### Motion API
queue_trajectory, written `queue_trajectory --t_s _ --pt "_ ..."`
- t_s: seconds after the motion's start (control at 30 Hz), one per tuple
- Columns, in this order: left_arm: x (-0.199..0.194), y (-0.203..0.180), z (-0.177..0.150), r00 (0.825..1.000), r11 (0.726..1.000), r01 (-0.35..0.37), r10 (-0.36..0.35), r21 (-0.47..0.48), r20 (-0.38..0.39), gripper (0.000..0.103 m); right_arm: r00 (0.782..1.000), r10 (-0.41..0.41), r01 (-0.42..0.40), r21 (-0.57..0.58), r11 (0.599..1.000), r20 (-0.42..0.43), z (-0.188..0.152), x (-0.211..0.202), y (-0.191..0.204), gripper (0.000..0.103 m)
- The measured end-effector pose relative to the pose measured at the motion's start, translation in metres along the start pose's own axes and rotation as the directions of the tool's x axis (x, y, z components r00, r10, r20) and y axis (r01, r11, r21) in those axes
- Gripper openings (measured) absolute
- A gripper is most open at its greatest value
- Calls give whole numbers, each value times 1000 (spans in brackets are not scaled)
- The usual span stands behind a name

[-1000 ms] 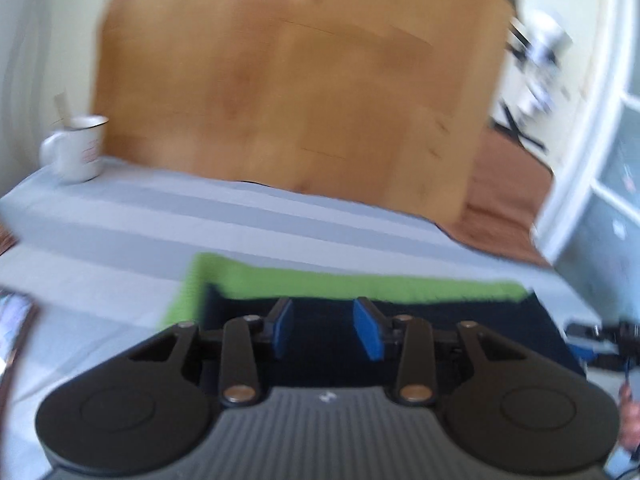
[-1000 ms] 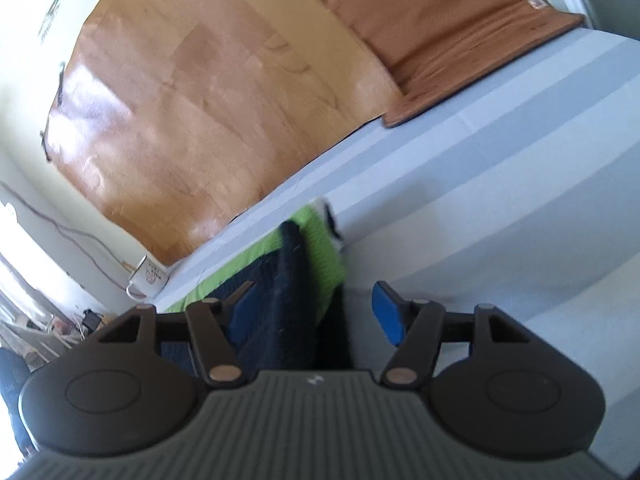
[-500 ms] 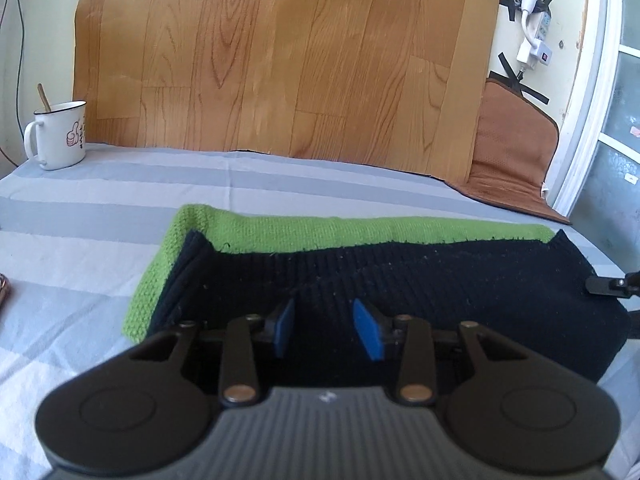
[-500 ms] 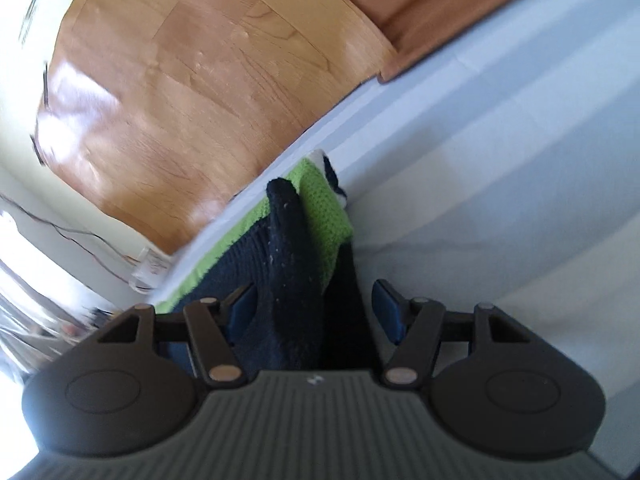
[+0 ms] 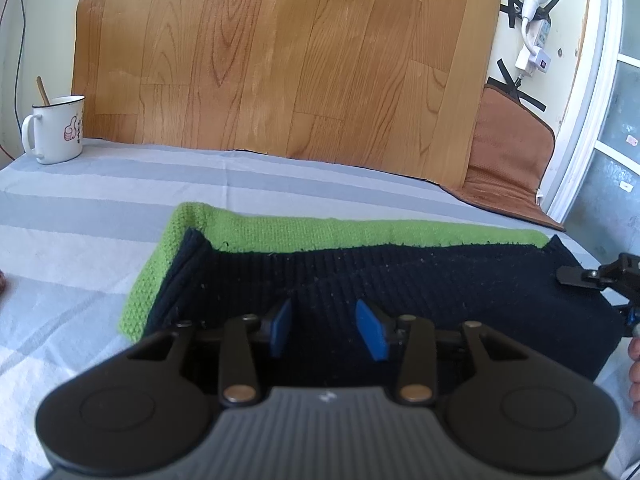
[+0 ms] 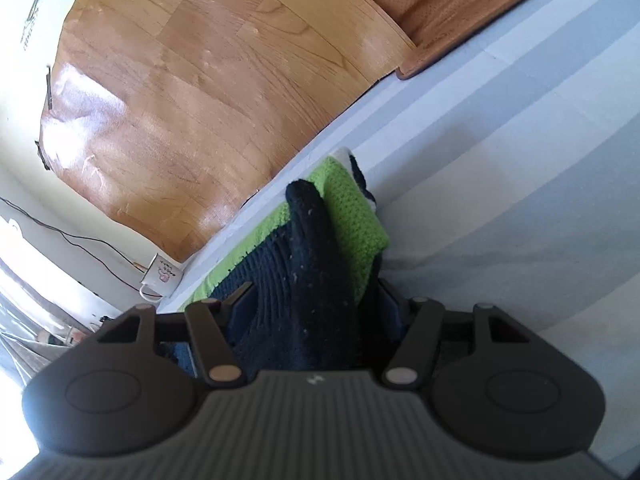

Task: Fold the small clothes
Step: 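Grasp the navy sweater end with the right gripper and lift it toward the green collar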

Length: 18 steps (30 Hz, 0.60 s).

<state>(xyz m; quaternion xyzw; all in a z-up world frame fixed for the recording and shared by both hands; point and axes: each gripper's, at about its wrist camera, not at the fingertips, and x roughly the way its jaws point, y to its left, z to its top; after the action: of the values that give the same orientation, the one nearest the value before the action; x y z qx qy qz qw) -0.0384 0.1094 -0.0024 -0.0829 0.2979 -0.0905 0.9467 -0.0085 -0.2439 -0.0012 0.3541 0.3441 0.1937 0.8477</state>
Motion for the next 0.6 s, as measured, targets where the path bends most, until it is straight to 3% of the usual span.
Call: queue_trajectory --t_s 0.03,0.17,0.37,0.5,0.6 --pt "0 0 0 1000 1000 2 -2 -2 0 39 1000 -2 2 -6 1000 -6 0 2 1 61" --pt "0 1 0 1000 1000 6 -6 -8 2 39 998 4 0 68 998 -56 0 9 -6 28" --pt "0 2 0 1000 1000 8 -8 -10 3 39 999 51 -50 52 997 -12 0 -11 22 24" --pt "-4 10 2 999 997 50 -50 -56 9 41 996 87 -87 -90 992 -13 -1 -23 75 24" --pt "-22 28 5 993 980 115 -108 -162 55 47 993 101 -113 -206 972 -67 -8 -16 121 24"
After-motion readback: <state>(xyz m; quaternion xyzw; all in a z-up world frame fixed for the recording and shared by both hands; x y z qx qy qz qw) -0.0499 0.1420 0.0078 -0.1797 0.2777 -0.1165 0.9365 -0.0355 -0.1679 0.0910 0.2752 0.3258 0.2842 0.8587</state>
